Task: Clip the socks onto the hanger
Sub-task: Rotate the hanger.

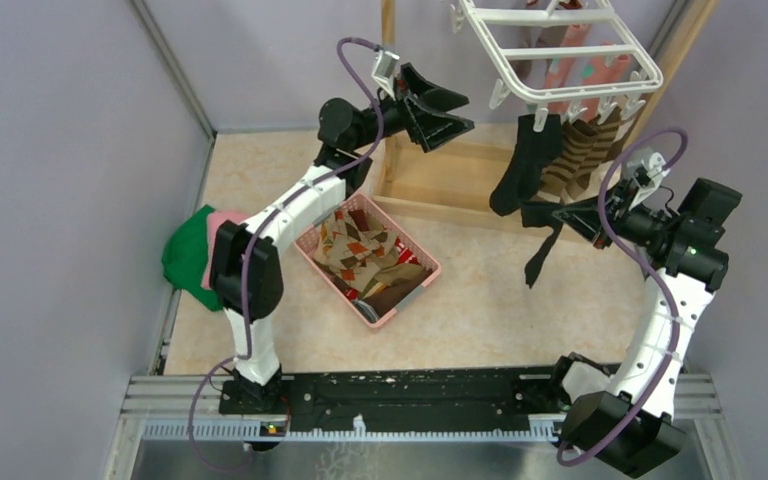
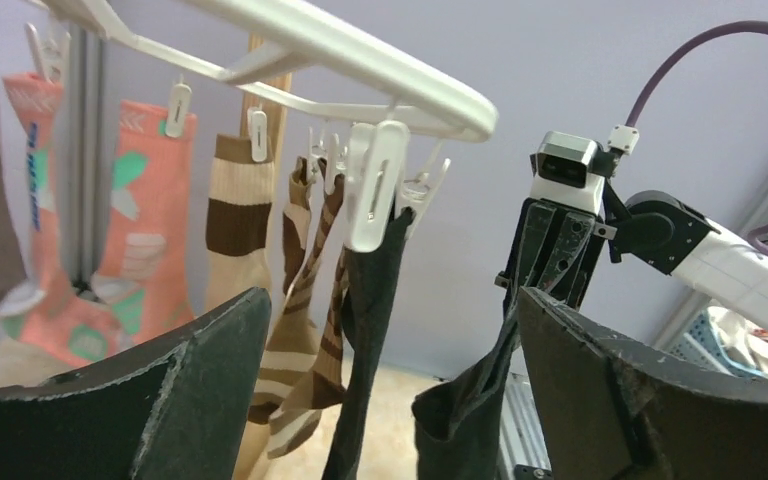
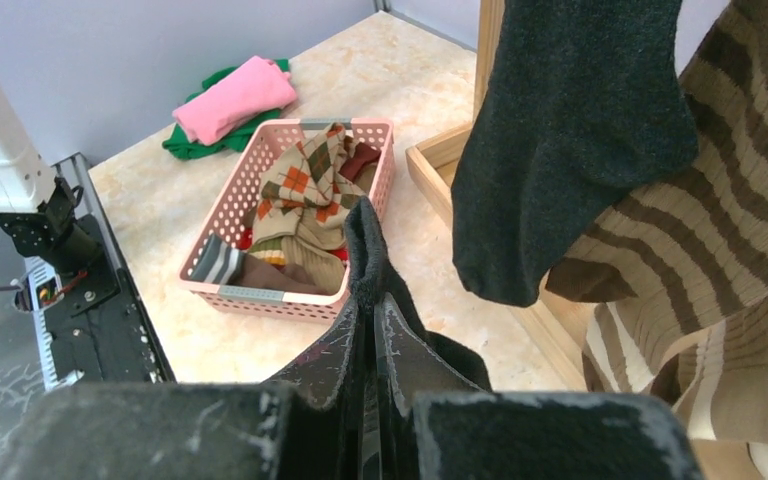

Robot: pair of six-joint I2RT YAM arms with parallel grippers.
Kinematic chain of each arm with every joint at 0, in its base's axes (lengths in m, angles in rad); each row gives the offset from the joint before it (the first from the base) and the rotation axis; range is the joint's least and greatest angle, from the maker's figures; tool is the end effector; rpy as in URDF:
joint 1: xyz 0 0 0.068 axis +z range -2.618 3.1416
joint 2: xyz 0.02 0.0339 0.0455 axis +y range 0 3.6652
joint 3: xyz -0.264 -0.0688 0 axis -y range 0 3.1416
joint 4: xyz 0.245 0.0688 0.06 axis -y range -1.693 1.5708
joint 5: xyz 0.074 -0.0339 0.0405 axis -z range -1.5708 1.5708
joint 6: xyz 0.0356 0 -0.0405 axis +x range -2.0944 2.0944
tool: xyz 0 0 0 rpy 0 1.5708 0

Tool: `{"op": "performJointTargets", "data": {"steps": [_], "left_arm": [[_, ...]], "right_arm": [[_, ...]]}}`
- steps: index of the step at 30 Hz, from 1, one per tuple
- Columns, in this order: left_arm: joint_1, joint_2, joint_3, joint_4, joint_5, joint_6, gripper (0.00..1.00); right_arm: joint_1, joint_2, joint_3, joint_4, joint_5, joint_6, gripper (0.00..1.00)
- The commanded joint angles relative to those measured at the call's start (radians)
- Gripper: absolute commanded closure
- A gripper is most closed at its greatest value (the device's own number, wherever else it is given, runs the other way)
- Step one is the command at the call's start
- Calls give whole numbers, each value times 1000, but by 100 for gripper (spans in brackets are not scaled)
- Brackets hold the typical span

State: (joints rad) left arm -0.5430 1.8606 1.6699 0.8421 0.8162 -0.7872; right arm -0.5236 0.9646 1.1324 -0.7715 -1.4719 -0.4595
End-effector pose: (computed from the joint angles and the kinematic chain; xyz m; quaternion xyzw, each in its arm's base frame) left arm 0.3510 -0.2421 0.4386 0.3034 0.4475 -0.6462 0.5386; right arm 0.1606 -0.0518 0.3865 -0.2909 0.6659 0.3613 0.5843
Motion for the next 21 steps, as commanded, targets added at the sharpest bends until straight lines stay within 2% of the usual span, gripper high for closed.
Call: {"op": "performJointTargets", "data": {"steps": [1,11,21], "left_arm": [[-4,85,116,130,49,-194,2],[-9,336,407,320,60,-477,4],[-46,443,568,272,38,-501,6]], "right_arm": [[14,2,5,-2,-40,-45,100],[20,12,5,-19,-35,-63,100],[23,18,12,-40,-29,-82,100]]}}
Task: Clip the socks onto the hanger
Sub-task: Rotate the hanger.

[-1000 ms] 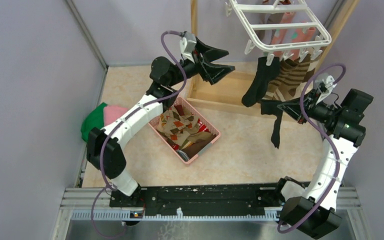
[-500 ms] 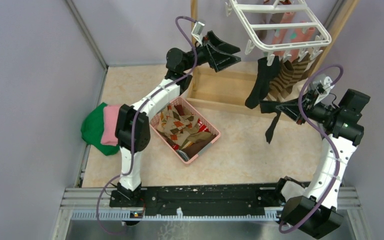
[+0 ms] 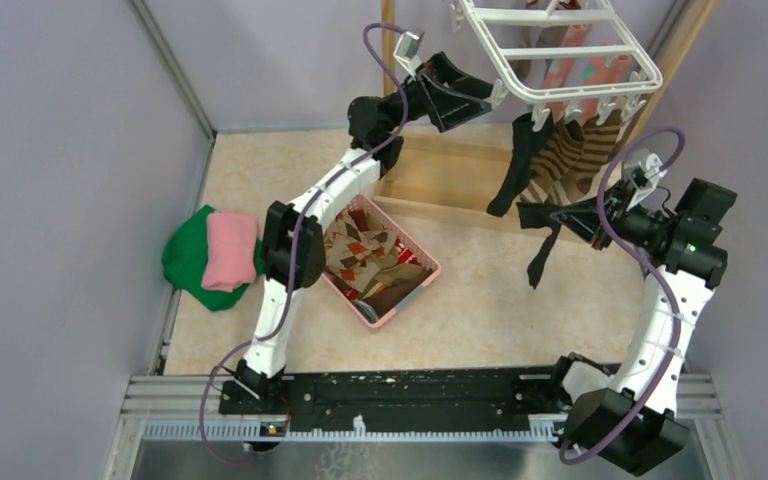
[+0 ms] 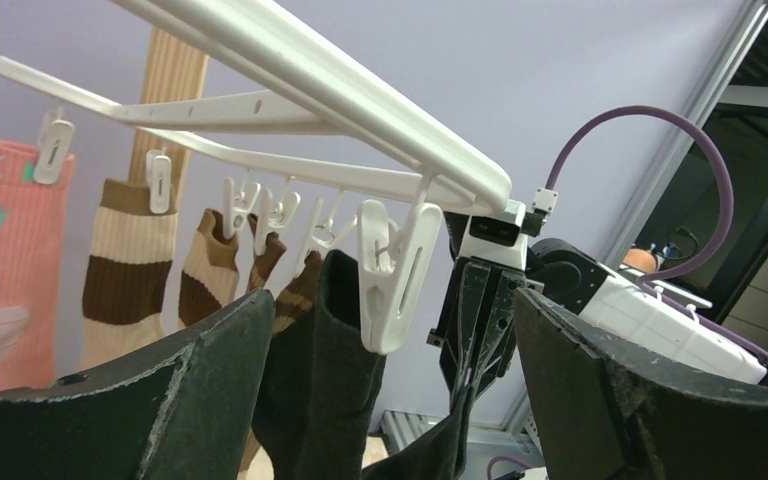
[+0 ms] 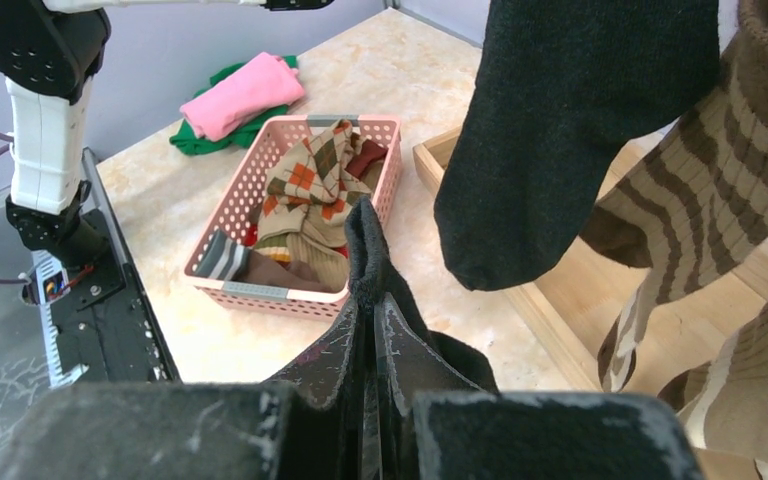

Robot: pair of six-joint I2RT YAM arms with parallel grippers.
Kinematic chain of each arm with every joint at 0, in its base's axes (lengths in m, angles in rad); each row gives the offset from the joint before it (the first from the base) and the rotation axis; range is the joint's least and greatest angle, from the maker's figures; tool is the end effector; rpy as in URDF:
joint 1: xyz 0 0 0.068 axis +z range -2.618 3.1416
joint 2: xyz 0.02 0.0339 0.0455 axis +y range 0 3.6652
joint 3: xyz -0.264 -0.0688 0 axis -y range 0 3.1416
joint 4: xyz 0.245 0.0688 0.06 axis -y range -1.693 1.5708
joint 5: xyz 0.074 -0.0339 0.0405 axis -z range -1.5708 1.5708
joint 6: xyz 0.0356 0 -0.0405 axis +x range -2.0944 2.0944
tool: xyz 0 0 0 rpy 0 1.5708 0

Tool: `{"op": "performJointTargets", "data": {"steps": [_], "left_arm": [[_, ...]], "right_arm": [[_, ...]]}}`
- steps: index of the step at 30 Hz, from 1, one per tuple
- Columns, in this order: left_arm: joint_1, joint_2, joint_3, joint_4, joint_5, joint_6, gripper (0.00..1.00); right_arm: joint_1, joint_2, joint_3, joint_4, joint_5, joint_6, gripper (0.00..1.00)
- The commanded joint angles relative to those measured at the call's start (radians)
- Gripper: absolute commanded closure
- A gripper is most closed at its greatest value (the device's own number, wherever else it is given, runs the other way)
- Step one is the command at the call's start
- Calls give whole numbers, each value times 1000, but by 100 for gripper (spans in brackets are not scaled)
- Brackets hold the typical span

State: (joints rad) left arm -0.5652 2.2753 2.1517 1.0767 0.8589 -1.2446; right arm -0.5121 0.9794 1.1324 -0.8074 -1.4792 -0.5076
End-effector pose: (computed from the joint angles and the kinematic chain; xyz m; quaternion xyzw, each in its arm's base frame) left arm 0.4060 -0.2894 0.4233 0.2819 0.3927 -0.7593 0.4356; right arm 0.1630 -0.0510 0.3823 -0.2966 0.6632 0.3681 0.5802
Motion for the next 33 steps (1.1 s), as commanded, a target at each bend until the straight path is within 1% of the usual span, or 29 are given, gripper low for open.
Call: {"op": "performJointTargets", "data": {"steps": [1,14,19,26,33], "left_arm": [[-26,38,102,37,-8,-49,7],[-46,82,201,24,-53,-59,11],[-48,88,215,24,-58,-62,14],[-51,93,222,15,-61,-55,15],[-57,116,267,2,-72,-55,18]], "right_arm": [[11,1,14,-5,-21,-36,100],[17,2,21,-30,-11,-56,100],[17,3,24,-32,-12,-56,100],[17,4,25,-34,-11,-57,100],[19,4,28,-37,-12,-58,100]]}}
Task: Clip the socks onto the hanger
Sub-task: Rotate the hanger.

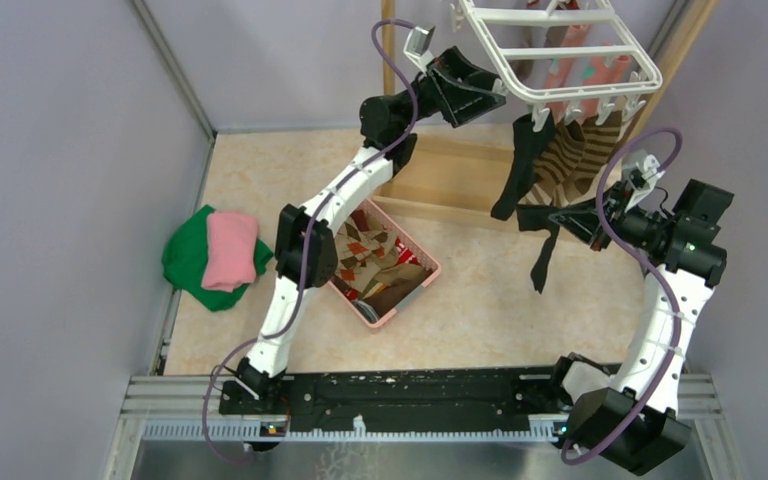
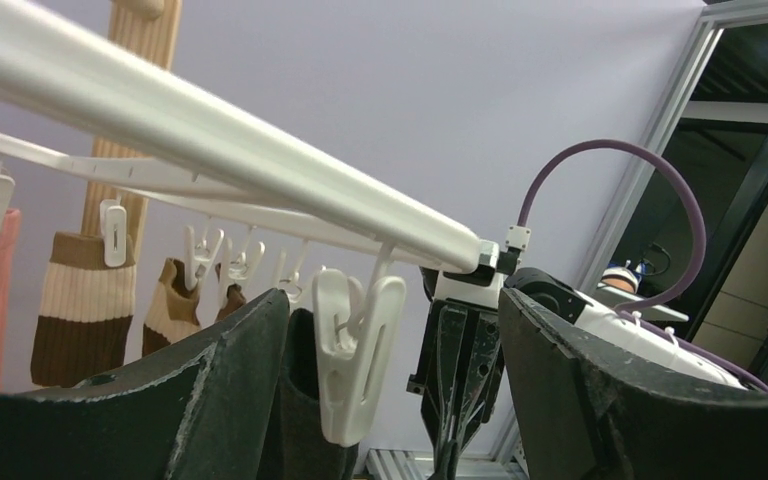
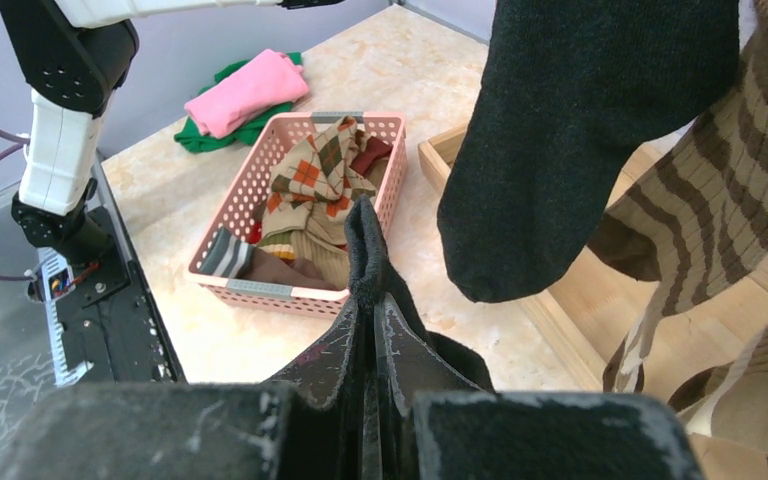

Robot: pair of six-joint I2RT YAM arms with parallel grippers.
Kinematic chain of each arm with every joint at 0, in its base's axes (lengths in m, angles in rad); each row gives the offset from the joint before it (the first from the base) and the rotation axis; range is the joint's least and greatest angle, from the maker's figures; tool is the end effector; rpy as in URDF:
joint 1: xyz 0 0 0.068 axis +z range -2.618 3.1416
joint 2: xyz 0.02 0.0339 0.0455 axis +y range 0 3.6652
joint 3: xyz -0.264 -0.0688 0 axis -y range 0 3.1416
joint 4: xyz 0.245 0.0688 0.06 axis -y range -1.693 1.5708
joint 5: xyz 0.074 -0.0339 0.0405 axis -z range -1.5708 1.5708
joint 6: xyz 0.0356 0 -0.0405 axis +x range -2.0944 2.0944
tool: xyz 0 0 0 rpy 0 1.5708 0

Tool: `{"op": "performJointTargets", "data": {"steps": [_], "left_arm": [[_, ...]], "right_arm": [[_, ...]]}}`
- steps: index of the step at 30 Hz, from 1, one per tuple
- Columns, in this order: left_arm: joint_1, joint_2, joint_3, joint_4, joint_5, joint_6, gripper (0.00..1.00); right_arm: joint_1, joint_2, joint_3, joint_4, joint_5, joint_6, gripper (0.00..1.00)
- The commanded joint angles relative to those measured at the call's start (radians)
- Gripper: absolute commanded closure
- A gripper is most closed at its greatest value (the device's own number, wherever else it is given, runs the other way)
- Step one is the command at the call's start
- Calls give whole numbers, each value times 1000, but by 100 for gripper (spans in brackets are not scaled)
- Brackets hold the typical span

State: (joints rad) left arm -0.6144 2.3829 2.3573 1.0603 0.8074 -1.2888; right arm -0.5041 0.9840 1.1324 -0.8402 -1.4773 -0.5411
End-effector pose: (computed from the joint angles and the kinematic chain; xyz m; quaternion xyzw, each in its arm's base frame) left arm 0.4006 -0.3141 0.4336 0.2769 0.3552 -0.7825 0.4299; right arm 0.1632 -0.0495 0.3796 -0.2988 0.6637 0.3710 0.5767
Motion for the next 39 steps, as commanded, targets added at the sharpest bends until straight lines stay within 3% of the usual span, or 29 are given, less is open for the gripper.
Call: {"op": "performJointTargets", "data": {"steps": [1,20,34,39], "left_arm": [[-8,10,62,18,-22,-10,19],[-16,9,69,27,-22,-2,31],[-19,0,69,15,-30,3,52],[-19,-9,57,5,-22,12,38]], "right_arm": [[12,1,29,-5,-15,-26,100],[13,3,34,-6,-12,-26,100],[13,1,34,-8,-11,-25,100],[13,1,34,-8,-8,-24,100]]}}
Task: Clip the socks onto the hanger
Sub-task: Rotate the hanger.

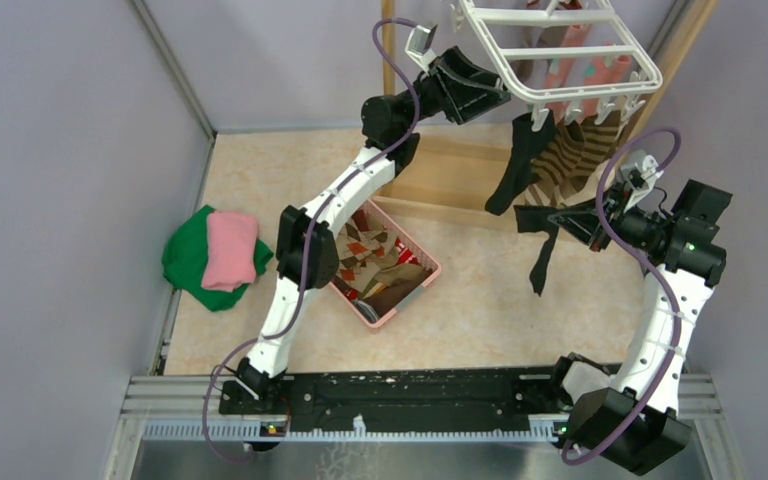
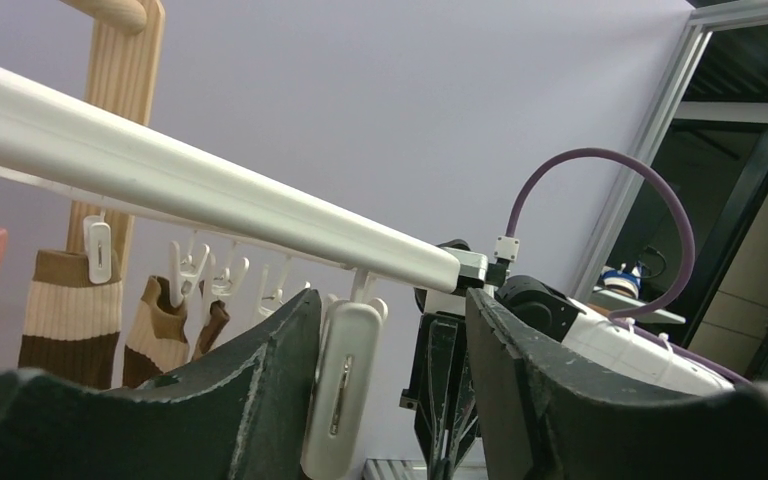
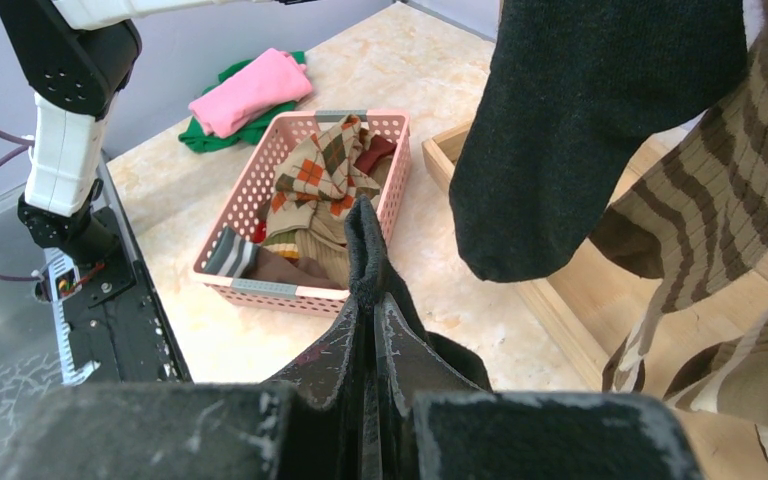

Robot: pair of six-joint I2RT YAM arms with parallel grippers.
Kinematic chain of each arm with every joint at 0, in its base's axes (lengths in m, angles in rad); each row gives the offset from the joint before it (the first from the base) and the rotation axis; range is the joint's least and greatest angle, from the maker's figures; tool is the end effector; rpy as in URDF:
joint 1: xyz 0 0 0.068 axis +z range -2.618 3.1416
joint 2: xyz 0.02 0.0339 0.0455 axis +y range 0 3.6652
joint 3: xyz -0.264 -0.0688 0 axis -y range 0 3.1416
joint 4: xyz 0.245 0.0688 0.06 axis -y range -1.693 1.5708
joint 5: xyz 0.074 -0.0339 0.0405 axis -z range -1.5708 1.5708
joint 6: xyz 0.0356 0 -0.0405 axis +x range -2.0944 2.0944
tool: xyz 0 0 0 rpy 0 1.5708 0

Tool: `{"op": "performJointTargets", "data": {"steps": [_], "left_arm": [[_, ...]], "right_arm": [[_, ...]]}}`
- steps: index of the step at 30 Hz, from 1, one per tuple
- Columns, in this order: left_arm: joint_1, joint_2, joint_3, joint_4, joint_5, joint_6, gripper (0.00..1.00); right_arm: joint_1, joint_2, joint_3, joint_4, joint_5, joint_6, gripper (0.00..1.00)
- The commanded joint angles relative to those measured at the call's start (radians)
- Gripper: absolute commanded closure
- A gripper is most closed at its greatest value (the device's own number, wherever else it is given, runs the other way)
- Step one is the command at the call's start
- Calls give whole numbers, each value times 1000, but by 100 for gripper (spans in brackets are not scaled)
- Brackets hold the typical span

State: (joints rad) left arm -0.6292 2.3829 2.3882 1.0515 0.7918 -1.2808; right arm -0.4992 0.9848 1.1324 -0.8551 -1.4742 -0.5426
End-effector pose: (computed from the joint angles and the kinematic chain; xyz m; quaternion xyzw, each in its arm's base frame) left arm 0.3933 -0.3176 0.4426 0.2783 0.3416 -0.7851 0.4354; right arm 0.1630 -0.0485 0.3785 -0.2957 0.6662 0.3754 0.5725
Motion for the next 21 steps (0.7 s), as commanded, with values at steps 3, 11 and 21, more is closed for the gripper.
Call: {"op": "performJointTargets", "data": {"steps": [3,11,21], "left_arm": [[-3,-19,12,8,-3,17,30],[-1,-37,-21,-13,6,49,29],[8,-39,-43,33,8,31,57]], "right_arm": [[9,-2,32,6,-10,-23,100],[9,-2,34,5,-10,-25,100],[9,-2,36,4,-10,-26,100]]}}
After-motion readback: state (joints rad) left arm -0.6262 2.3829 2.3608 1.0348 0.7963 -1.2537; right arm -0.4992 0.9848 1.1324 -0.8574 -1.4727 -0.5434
